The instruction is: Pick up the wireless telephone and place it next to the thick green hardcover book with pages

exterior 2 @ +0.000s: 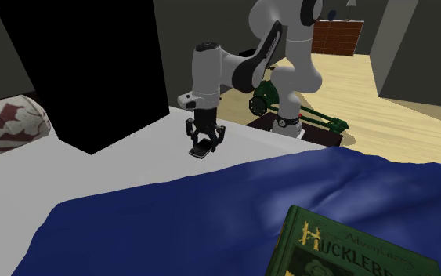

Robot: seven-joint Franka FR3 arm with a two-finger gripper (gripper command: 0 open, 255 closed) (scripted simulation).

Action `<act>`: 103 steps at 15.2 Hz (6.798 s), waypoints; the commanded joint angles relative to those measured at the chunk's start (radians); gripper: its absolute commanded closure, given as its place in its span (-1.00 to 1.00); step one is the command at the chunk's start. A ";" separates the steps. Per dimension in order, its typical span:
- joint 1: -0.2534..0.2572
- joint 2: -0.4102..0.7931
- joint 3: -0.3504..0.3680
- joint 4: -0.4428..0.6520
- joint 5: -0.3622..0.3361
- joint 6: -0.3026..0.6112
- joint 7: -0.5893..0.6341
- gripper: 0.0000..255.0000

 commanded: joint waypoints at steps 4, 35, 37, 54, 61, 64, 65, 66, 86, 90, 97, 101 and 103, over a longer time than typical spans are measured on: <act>0.000 -0.033 0.000 0.028 0.000 -0.061 -0.003 1.00; 0.214 -0.071 0.179 0.174 -0.037 -0.266 0.397 1.00; 0.240 -0.051 0.198 0.201 -0.043 -0.276 0.444 1.00; 0.500 0.279 0.309 0.665 -0.140 -0.446 0.803 1.00; 0.655 0.544 0.313 1.094 -0.192 -0.619 0.899 1.00; 0.714 0.668 0.303 1.297 -0.207 -0.697 0.911 1.00; 0.709 0.658 0.304 1.266 -0.206 -0.676 0.914 1.00; 0.705 0.651 0.305 1.239 -0.205 -0.657 0.917 1.00; 0.672 0.639 0.304 0.968 -0.214 -0.404 0.950 1.00; 0.672 0.639 0.304 0.969 -0.215 -0.405 0.950 1.00; 0.676 0.649 0.304 0.986 -0.216 -0.413 0.950 -1.00; 0.683 0.625 0.308 1.046 -0.209 -0.495 0.942 -1.00; 0.686 0.625 0.309 1.073 -0.208 -0.521 0.940 -1.00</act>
